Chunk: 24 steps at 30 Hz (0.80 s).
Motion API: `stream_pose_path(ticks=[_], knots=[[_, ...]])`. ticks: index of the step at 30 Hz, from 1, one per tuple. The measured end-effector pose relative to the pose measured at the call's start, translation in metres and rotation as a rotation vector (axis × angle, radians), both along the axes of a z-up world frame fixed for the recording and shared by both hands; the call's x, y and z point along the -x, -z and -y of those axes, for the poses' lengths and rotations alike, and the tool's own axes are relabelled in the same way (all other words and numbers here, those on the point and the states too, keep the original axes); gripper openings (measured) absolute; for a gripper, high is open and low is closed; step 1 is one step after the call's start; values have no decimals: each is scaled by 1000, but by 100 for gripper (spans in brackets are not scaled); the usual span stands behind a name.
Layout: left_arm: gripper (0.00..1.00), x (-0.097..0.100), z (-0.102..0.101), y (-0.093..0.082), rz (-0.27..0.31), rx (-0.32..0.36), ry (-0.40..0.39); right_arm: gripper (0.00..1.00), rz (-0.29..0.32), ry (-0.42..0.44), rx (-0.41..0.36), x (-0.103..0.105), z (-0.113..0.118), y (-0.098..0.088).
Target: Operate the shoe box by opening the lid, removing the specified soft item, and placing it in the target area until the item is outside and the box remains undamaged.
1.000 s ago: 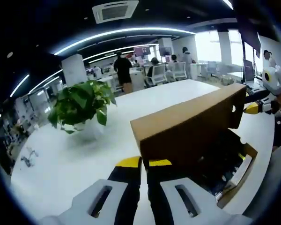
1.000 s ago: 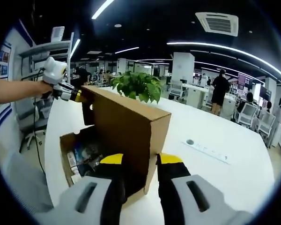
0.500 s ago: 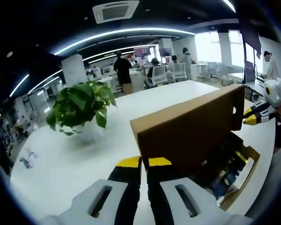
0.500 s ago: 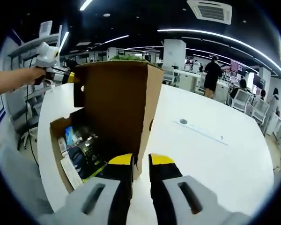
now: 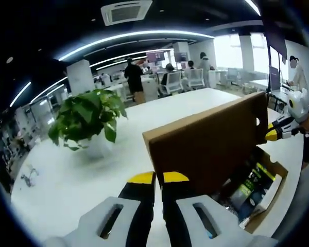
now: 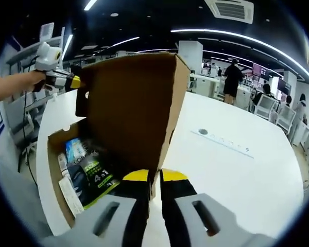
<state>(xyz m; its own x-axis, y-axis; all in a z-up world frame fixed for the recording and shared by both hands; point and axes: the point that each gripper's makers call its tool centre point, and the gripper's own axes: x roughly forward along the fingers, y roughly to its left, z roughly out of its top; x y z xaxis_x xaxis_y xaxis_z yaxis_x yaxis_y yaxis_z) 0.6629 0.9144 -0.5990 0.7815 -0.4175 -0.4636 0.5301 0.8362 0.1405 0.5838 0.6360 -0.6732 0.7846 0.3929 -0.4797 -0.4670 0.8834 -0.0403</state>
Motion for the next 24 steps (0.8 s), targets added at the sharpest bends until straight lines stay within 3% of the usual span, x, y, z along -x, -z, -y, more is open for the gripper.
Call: stream_pose_path(ticks=[20, 24], knots=[[2, -23, 5, 9, 5, -6, -1, 0, -5, 24, 23, -9, 6, 5], [4, -24, 7, 17, -24, -5, -5, 0, -2, 24, 35, -11, 6, 5]])
